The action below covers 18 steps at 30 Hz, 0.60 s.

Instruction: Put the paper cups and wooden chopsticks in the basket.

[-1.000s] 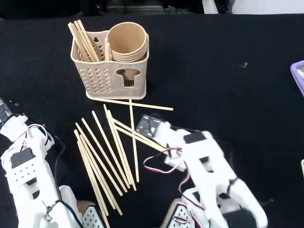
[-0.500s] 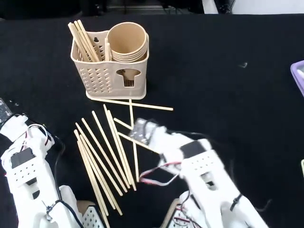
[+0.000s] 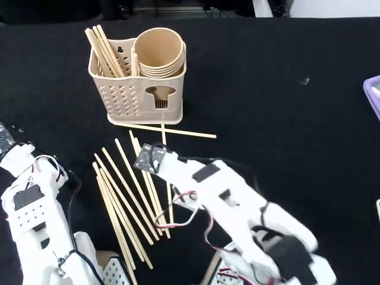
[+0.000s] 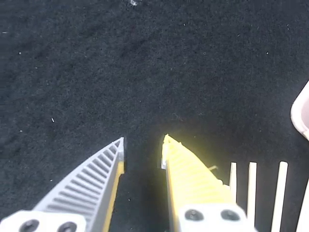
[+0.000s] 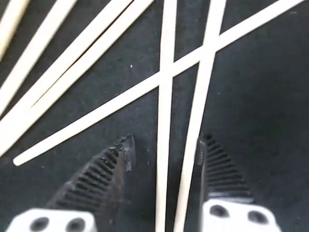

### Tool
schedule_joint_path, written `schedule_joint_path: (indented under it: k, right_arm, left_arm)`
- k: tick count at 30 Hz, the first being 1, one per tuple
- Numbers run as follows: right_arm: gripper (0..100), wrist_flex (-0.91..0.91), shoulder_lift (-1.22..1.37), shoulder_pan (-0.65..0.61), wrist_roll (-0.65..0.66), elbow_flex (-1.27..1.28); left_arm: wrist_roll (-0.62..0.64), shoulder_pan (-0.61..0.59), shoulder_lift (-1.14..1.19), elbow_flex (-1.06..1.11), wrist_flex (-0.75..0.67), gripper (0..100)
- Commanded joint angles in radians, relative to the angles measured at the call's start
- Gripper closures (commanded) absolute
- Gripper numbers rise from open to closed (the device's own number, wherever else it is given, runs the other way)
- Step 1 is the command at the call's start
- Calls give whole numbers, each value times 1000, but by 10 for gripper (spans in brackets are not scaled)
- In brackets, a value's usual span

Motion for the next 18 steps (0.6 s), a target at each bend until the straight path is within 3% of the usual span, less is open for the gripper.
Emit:
schedule_joint_path:
  k: [1,5,8,14,18]
  right_arm:
    - [786,2,79,-3,11,-87]
    - [822,21,82,-8,8,-99]
    - [985,20,82,-5,5,-99]
    - [988,61,58,18,3,-87]
    - [988,138,-107,74,5,-62]
  left_arm:
    - [8,-8,-18,-16,-17,866]
    - [8,-8,-18,-16,-17,866]
    - [8,-8,-18,-16,-17,866]
    - [8,-8,-18,-16,-14,866]
    - [8,-8,-18,-18,-12,866]
